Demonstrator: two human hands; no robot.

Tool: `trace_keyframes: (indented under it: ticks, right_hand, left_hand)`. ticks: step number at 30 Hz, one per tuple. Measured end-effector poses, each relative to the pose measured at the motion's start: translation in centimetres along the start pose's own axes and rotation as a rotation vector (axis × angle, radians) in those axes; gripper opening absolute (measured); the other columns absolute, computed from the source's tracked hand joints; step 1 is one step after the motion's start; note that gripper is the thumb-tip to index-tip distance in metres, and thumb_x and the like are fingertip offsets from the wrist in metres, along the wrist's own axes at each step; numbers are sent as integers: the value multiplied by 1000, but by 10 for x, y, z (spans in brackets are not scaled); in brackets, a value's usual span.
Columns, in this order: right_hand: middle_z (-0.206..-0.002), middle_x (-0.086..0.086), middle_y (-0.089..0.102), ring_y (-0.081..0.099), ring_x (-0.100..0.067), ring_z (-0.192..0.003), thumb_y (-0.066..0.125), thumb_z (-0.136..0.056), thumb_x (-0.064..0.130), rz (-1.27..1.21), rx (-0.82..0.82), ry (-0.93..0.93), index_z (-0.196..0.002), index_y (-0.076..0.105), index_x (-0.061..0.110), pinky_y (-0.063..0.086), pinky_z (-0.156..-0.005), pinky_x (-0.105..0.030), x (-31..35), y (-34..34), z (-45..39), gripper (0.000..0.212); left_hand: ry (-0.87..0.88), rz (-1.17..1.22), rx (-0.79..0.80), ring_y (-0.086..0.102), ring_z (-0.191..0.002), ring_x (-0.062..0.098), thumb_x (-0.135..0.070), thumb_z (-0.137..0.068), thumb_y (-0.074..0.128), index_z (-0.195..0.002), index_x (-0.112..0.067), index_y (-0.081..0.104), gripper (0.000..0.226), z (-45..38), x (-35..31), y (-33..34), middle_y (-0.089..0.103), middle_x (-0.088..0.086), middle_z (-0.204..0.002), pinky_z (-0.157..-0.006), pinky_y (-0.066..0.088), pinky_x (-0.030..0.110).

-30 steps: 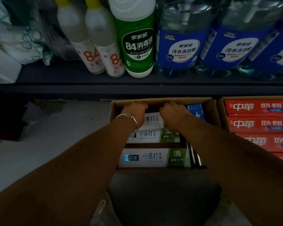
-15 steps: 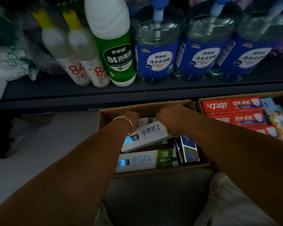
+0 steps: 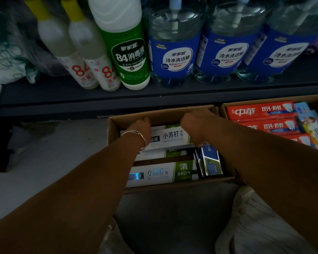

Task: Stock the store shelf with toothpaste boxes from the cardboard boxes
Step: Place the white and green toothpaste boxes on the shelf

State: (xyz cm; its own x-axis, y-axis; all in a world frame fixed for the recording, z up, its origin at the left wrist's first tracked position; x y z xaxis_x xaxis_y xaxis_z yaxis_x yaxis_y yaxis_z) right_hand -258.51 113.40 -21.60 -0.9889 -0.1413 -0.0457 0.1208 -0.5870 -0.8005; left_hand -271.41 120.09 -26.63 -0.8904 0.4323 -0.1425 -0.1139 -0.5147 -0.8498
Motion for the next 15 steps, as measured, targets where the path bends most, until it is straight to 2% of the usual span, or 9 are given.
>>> trace_keyframes:
  ticks: [5,9,15]
  right_hand:
    - [-101,-4,63,61,-19,-93,69,-79,19,-47,-9,94,-108,61,14,52,-84,-33,-3,2,8,30]
    - [-108,-6,62,60,-20,-97,68,-81,22,-100,7,146,-114,58,12,51,-83,-33,-2,4,18,36]
    - [-113,-8,60,60,-24,-103,66,-83,22,-143,0,154,-117,56,11,51,-84,-36,8,6,22,36]
  left_hand:
    - [21,5,-86,49,-119,28,-12,-86,63,-129,-8,40,49,22,4,-2,48,14,-130,-100,44,38]
    - [158,-71,121,53,-114,25,-17,-87,62,-115,-8,56,30,41,-2,18,56,11,-125,-98,44,31]
    - [274,-146,363,54,-114,23,-26,-88,62,-125,-12,59,40,49,-12,45,58,7,-124,-96,43,30]
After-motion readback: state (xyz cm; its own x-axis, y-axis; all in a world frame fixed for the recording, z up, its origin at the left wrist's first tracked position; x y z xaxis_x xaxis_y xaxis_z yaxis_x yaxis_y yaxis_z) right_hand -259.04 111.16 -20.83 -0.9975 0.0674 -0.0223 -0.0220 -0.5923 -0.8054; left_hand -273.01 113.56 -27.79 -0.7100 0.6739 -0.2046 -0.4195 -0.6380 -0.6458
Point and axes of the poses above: each hand's wrist, its own z-axis away from the middle knuckle, its own y-axis out of the palm, x = y × z, the point moved 5 cm from there along -z, towards the middle knuckle
